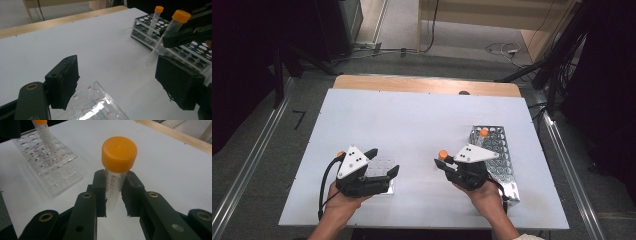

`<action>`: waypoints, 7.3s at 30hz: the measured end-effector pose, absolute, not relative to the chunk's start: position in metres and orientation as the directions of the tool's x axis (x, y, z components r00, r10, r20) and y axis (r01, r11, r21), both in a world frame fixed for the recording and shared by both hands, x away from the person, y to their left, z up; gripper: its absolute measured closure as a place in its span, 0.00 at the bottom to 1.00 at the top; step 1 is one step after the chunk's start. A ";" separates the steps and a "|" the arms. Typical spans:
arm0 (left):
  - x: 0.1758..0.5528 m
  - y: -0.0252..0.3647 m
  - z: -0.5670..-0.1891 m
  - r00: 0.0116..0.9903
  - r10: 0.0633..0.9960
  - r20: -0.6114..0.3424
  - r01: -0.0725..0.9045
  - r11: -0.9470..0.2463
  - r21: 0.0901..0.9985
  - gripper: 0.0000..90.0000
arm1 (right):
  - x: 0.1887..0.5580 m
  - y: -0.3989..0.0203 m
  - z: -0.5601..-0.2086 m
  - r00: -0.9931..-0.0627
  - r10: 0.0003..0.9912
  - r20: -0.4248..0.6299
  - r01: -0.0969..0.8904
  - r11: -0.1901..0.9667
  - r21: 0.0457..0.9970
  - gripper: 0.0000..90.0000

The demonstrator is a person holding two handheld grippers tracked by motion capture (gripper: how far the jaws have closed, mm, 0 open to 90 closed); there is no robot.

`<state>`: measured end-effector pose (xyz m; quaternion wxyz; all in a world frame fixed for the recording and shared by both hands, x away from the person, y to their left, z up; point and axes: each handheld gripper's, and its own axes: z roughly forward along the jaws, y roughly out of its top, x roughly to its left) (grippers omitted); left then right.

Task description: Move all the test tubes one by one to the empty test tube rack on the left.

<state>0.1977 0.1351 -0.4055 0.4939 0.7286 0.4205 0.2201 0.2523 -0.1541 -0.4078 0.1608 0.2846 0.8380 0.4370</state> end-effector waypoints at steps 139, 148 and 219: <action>0.208 0.171 -0.415 0.413 0.905 -0.096 0.413 -0.092 0.906 0.28 | 0.253 -0.181 -0.408 -0.687 0.726 0.013 0.415 0.378 0.827 0.23; 0.208 0.171 -0.415 0.412 0.906 -0.096 0.408 -0.089 0.908 0.28 | 0.270 -0.210 -0.408 -0.603 0.798 -0.010 0.436 0.340 0.833 0.23; 0.205 0.168 -0.414 0.425 0.900 -0.096 0.402 -0.093 0.911 0.28 | 0.334 -0.240 -0.421 -0.427 0.904 -0.035 0.556 0.293 0.777 0.79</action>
